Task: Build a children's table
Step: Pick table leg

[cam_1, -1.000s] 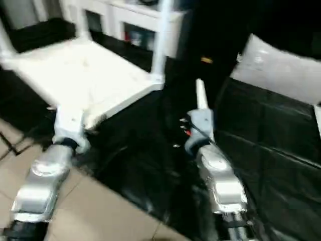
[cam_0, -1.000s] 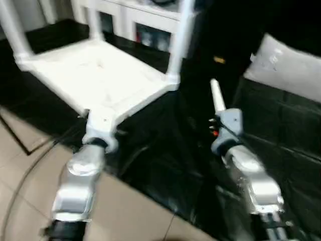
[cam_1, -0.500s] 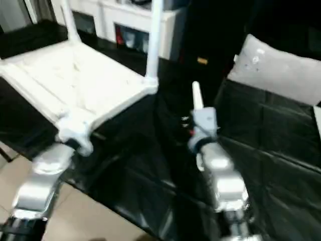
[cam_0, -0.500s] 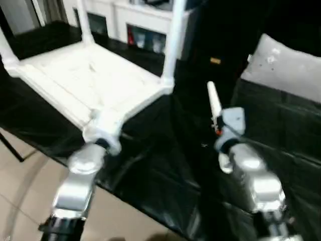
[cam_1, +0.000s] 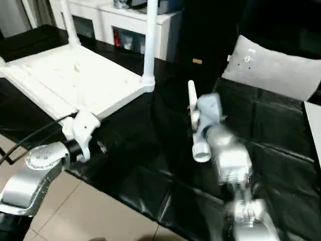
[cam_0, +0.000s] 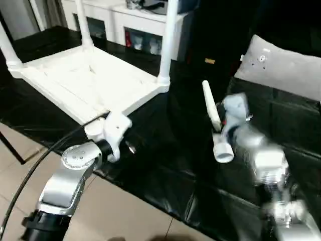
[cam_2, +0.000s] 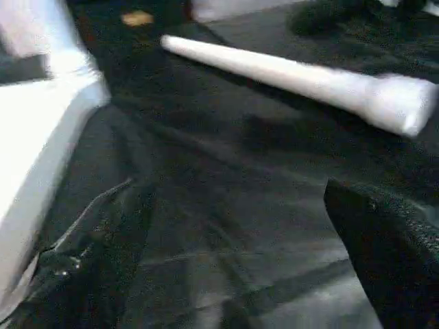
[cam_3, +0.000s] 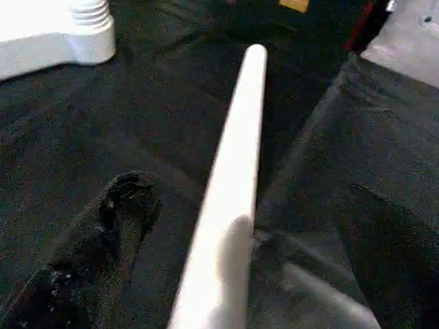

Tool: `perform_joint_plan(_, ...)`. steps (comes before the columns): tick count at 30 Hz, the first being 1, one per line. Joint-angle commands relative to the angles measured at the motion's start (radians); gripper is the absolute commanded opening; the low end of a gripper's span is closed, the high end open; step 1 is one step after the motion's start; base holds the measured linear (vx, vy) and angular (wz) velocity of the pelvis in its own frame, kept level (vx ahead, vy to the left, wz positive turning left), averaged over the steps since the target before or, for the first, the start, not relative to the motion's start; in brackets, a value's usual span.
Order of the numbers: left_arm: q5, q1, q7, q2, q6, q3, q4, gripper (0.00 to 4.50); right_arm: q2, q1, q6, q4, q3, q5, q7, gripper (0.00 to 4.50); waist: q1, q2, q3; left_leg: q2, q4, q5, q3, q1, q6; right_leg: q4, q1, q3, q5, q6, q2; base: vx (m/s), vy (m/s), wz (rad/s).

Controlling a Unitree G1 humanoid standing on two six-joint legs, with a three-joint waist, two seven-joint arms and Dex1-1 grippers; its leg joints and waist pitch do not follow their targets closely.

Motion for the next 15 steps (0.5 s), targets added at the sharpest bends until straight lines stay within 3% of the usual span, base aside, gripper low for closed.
perform_joint_plan(1,-0.01,-0.01,-0.037,0.02,0.021,-0.027,-0.022,4.43,-0.01,-0.047,0.065,0.087,-0.013,0.013,0.028,4.5,0.0,0.013,-0.055,0.031,-0.081,-0.254,-0.003,0.002,-0.033,-0.096,0.035,0.043,-0.347,-0.116,-0.067,0.0,0.0,0.0)
perform_joint_plan(3,-0.01,-0.015,-0.064,0.037,0.031,-0.037,-0.027,4.48,-0.026,-0.109,0.132,0.184,-0.02,0.021,0.054,4.31,-0.002,0.012,-0.057,0.03,-0.08,-0.233,-0.003,-0.004,-0.034,-0.093,0.04,0.043,-0.316,-0.128,-0.066,0.0,0.0,0.0)
perform_joint_plan(6,-0.01,-0.016,-0.082,0.047,0.044,-0.039,-0.035,4.5,-0.038,-0.146,0.196,0.257,-0.029,0.038,0.076,4.09,0.006,0.02,-0.064,0.031,-0.072,-0.141,0.005,-0.006,-0.03,-0.077,0.046,0.043,-0.118,-0.178,-0.064,0.0,0.0,0.0)
perform_joint_plan(8,-0.014,-0.015,-0.087,0.054,0.052,-0.041,-0.041,4.5,-0.044,-0.155,0.219,0.279,-0.024,0.044,0.085,4.0,0.006,0.02,-0.069,0.032,-0.072,-0.123,0.004,-0.007,-0.029,-0.069,0.052,0.04,-0.066,-0.191,-0.062,0.0,0.0,0.0)
perform_joint_plan(9,-0.018,-0.015,-0.09,0.058,0.058,-0.043,-0.047,4.5,-0.05,-0.157,0.242,0.287,-0.019,0.048,0.097,3.69,0.007,0.021,-0.073,0.033,-0.069,-0.087,0.005,-0.008,-0.021,-0.063,0.056,0.038,0.012,-0.209,-0.061,0.0,0.0,0.0)
perform_joint_plan(12,-0.026,-0.017,-0.093,0.064,0.066,-0.048,-0.053,4.5,-0.06,-0.154,0.264,0.289,-0.003,0.046,0.129,3.63,0.007,0.023,-0.07,0.034,-0.069,-0.082,0.006,-0.009,-0.014,-0.064,0.056,0.037,0.035,-0.225,-0.061,0.0,0.0,0.0)
perform_joint_plan(15,-0.027,-0.02,-0.096,0.064,0.071,-0.052,-0.054,4.5,-0.062,-0.158,0.301,0.298,-0.012,0.068,0.162,3.21,0.008,0.027,-0.064,0.036,-0.072,-0.143,0.007,-0.004,-0.027,-0.072,0.054,0.038,-0.06,-0.223,-0.065,0.0,0.0,0.0)
